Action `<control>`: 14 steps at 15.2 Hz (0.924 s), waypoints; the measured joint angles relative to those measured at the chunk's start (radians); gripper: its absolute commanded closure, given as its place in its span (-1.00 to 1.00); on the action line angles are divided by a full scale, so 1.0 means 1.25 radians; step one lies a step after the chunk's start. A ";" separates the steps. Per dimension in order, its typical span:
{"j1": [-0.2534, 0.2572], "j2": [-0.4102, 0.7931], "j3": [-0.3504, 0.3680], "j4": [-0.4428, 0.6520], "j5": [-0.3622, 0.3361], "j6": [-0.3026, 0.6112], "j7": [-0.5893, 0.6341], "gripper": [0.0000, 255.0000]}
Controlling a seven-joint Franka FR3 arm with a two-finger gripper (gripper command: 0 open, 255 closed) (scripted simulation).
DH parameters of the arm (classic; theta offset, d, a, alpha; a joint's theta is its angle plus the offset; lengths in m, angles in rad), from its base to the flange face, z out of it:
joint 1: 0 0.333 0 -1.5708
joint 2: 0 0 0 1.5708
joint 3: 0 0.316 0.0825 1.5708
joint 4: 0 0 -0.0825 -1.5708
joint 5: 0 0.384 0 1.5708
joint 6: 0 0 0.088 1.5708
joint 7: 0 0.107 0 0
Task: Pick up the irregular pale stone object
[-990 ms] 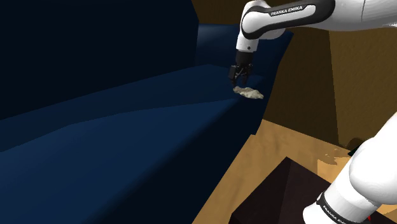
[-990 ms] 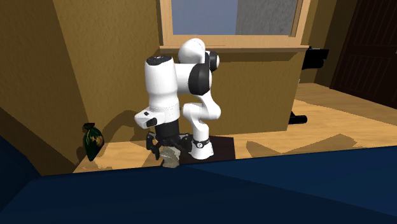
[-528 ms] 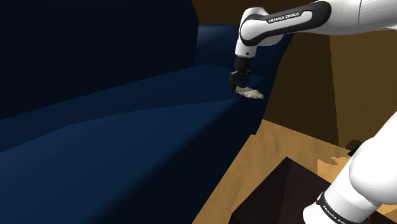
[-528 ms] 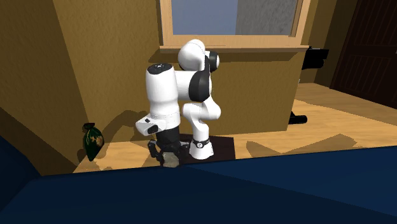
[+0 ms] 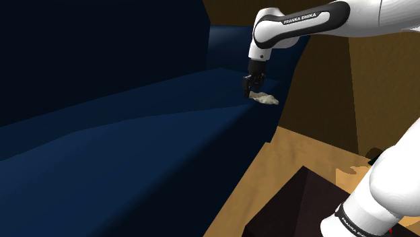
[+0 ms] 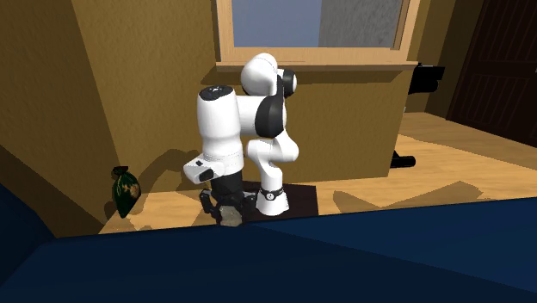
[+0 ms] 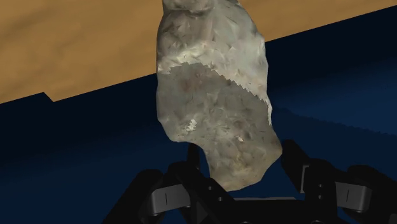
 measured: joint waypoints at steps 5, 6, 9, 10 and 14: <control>0.000 -0.001 0.000 0.028 -0.001 -0.032 0.001 1.00; 0.000 -0.005 0.000 0.032 -0.001 -0.040 0.003 1.00; 0.000 -0.003 0.000 0.064 -0.001 -0.070 0.002 1.00; 0.000 0.000 0.000 0.080 -0.001 -0.082 0.002 1.00; -0.001 -0.003 -0.001 0.122 -0.001 -0.127 0.002 1.00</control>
